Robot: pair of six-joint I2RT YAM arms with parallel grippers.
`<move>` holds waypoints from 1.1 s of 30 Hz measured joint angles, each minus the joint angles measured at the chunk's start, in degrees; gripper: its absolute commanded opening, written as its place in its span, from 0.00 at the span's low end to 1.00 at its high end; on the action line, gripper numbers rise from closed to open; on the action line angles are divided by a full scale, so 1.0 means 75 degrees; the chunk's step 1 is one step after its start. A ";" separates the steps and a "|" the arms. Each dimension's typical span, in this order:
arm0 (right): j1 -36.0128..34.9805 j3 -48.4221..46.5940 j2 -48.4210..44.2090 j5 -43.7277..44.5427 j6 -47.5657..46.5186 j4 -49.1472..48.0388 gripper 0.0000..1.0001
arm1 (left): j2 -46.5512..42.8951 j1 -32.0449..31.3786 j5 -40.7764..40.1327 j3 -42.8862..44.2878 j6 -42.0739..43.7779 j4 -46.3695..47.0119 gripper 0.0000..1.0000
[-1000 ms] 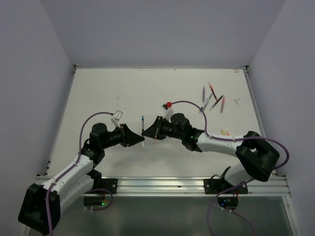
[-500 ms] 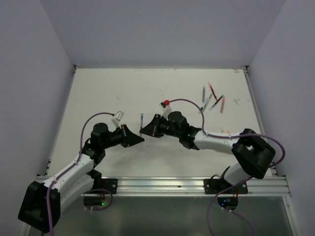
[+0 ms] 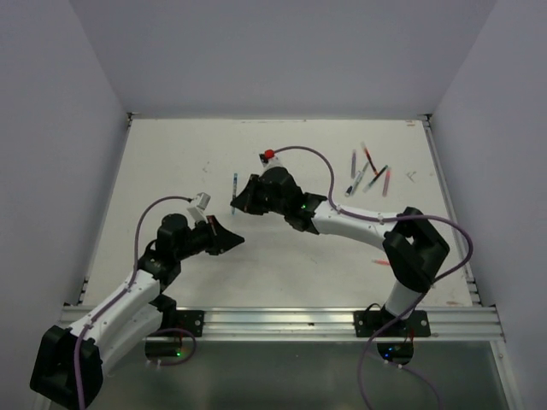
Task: Open the pen caps
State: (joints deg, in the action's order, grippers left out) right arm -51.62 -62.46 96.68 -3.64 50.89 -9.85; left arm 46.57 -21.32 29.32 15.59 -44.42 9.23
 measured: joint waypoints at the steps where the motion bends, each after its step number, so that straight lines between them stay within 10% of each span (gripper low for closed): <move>1: 0.0047 -0.0493 0.0256 0.0297 -0.0009 0.0181 0.00 | -0.0102 -0.0070 -0.0114 0.0026 0.0076 -0.0265 0.00; 12: 0.0702 -0.4065 0.1964 0.1306 -0.0533 0.2736 0.00 | 0.0201 -0.0134 -0.1760 0.1349 0.0621 -0.2221 0.00; 22: 0.2512 -0.4593 0.2763 0.0723 -0.1912 0.4937 0.00 | 0.4100 -0.0026 -0.3960 0.4905 0.1288 -0.3378 0.00; 33: 0.2436 -0.5808 0.4313 0.0391 -0.2882 0.5869 0.00 | 0.7297 0.0863 -0.4721 0.6953 0.1480 -0.3771 0.00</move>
State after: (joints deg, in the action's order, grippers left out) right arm -33.34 -106.02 129.03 -0.71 29.28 34.17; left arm 101.30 -14.85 -6.09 67.75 -33.32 -19.05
